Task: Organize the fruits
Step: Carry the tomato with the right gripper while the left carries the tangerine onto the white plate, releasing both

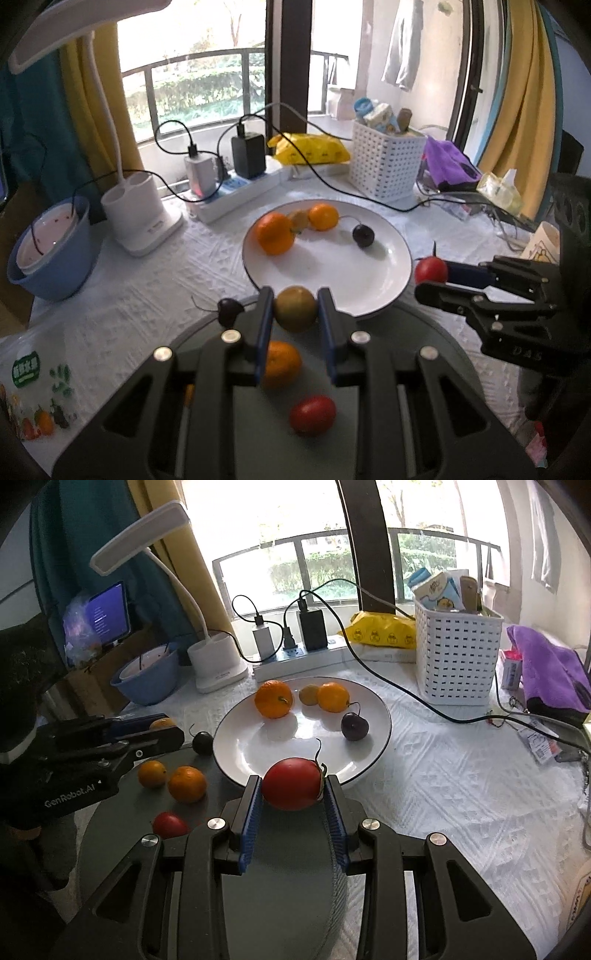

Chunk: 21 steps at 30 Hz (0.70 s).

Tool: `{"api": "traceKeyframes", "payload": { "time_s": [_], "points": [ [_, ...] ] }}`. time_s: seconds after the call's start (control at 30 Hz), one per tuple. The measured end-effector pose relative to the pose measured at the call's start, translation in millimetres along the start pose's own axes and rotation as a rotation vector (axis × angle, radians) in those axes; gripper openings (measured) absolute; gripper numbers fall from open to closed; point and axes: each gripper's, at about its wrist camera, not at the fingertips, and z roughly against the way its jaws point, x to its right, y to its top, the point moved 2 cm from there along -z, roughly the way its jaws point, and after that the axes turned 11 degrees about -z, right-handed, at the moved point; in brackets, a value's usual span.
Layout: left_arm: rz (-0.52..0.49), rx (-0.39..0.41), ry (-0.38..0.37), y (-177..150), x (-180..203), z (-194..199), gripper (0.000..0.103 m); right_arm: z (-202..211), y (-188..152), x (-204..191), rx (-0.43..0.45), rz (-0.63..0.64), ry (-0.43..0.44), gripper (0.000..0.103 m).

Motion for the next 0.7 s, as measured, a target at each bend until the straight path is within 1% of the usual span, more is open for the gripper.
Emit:
{"api": "traceKeyframes", "payload": {
  "time_s": [0.27,0.7],
  "points": [
    [0.005,-0.035,-0.011,3.9,-2.6,-27.0,0.025,-17.6,3.5,3.3,-0.028,-0.010,0.025,0.036],
    [0.027,-0.063,-0.042,7.0,-8.1,-45.0,0.026,-32.8,9.4,-2.5,-0.045,-0.004,0.043,0.036]
  ]
}}
